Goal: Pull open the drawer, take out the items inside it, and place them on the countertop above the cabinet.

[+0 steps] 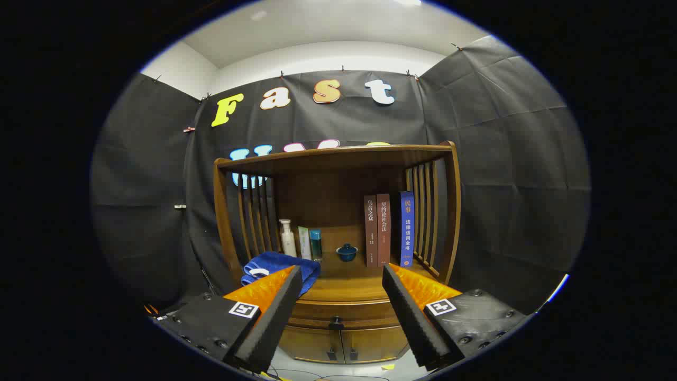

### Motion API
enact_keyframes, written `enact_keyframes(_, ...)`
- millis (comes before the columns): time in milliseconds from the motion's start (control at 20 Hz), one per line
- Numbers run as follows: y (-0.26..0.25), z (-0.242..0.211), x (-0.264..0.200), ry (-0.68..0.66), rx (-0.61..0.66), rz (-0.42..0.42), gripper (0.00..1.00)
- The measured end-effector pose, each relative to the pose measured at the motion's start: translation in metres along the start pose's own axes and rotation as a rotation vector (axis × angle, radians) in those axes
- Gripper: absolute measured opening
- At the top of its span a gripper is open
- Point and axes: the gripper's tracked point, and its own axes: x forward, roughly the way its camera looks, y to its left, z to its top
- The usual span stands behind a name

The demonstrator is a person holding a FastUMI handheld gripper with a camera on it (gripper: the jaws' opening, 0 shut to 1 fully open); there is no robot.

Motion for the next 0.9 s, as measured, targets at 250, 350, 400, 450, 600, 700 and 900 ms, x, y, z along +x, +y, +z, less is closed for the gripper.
enact_keyframes(250,-0.002,-0.011,0.007,0.022,0.017,-0.001,0.99)
enact_keyframes(350,-0.002,-0.015,0.010,0.035,0.012,-0.001,0.99)
enact_keyframes(400,-0.002,-0.017,0.012,0.040,0.009,-0.002,0.99)
enact_keyframes(450,-0.002,-0.016,0.015,0.041,0.008,0.000,0.99)
enact_keyframes(600,0.002,-0.018,0.019,0.045,0.012,0.010,0.99)
enact_keyframes(700,0.004,-0.021,0.022,0.053,0.009,0.012,0.99)
enact_keyframes(900,0.009,-0.023,0.028,0.052,-0.008,0.019,0.99)
